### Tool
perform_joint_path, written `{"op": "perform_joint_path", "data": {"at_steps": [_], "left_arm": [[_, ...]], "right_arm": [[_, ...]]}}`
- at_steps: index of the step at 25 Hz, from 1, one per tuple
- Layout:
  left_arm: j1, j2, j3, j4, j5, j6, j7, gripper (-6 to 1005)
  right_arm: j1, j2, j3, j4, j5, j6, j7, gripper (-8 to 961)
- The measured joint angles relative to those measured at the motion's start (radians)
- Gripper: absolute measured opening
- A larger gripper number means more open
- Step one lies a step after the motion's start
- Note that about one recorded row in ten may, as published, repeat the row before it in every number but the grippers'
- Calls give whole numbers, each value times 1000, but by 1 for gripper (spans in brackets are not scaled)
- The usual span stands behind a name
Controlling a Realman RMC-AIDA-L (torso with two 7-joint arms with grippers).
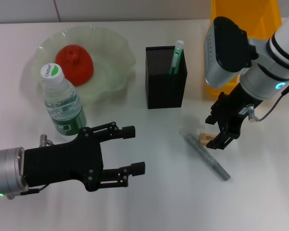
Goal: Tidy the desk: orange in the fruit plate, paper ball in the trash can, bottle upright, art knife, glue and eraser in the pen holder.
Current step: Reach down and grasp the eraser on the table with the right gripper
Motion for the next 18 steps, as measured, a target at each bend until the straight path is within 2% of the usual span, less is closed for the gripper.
{"op": "perform_joint_path", "data": {"at_steps": [18], "left_arm": [[-3,-9,3,0,6,-25,0,800]], "right_arm": [[1,1,-30,28,13,35,-1,673]]}}
